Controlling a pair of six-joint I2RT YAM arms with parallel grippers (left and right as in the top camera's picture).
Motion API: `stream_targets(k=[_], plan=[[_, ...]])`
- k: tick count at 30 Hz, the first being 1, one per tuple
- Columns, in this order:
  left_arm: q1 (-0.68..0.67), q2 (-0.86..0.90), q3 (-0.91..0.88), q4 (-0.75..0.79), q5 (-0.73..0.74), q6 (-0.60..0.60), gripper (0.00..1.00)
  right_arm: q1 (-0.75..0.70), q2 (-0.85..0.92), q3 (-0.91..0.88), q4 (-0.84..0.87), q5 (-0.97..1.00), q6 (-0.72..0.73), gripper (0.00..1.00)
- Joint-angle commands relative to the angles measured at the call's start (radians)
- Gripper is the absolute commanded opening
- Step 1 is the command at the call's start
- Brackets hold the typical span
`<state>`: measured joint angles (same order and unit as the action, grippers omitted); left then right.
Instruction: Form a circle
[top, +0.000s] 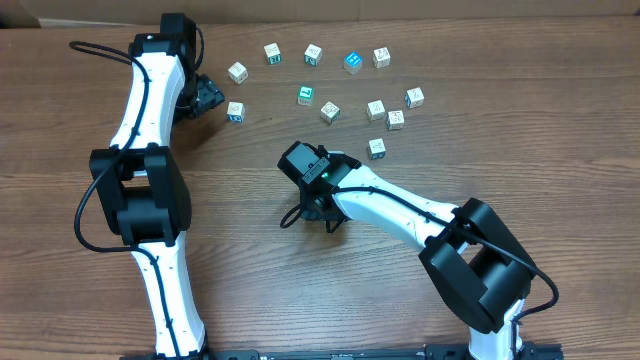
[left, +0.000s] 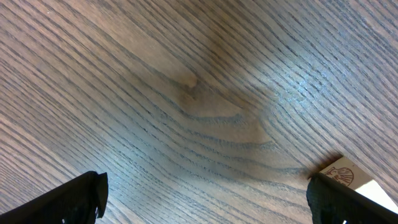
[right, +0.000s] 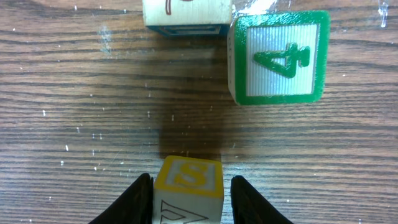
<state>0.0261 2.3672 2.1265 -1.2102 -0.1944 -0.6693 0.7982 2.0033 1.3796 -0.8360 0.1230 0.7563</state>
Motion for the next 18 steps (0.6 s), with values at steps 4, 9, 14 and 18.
stream_targets(k=[4,9,14,18], plan=[[-0.008,-0.035,-0.003,0.000,0.004,0.019,1.00,-0.004,0.003,-0.010,0.001,0.015,0.003,0.38],[-0.008,-0.035,-0.003,0.000,0.004,0.019,1.00,-0.004,0.003,-0.010,0.001,0.015,0.003,0.38],[-0.008,-0.035,-0.003,0.000,0.004,0.019,1.00,-0.004,0.003,-0.010,0.001,0.015,0.003,0.38],[-0.008,-0.035,-0.003,0.000,0.004,0.019,1.00,-0.004,0.003,-0.010,0.001,0.015,0.003,0.38]])
